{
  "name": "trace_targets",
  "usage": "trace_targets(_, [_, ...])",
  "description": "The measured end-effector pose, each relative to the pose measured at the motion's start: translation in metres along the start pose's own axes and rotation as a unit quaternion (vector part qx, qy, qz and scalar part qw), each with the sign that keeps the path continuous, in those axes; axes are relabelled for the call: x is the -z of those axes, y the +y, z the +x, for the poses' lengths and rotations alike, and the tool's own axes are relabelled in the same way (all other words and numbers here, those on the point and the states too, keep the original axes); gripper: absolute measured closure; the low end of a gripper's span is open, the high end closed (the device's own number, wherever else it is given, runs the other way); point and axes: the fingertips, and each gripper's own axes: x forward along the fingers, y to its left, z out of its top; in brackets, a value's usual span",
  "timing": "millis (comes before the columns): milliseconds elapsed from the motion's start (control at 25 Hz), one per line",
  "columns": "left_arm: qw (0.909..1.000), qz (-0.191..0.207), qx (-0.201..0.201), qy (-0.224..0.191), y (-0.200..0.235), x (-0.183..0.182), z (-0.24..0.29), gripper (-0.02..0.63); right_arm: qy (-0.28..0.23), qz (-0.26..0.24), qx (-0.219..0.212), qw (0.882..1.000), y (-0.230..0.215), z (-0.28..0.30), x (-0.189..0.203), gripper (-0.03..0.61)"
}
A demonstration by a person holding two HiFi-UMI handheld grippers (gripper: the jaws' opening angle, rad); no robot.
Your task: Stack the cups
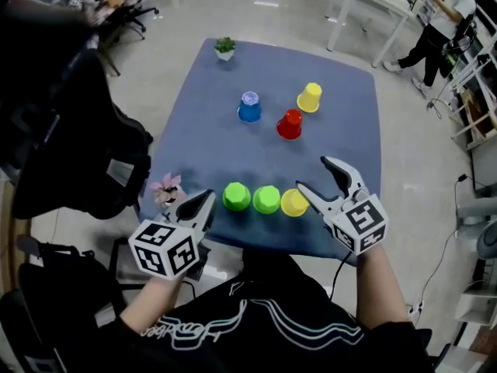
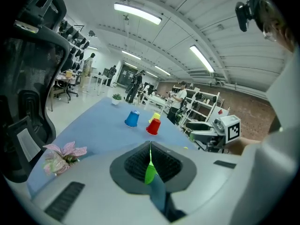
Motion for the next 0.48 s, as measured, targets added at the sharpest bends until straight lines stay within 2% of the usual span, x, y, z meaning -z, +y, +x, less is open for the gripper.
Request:
trace_targets(240, [0.9999,-0.008,-0.015,-0.004,0.014,-0.019,0.011,0.588,0.005,0.003,0.012,1.000,-0.043,0.034,-0.021,0.272])
trace_targets(480, [0.9997,-0.014,-0.018,-0.005,0.020,-0.034,0.026,0.588,0.032,0.014,0.021,0.999,-0.075,0.074,-0.015,0.272])
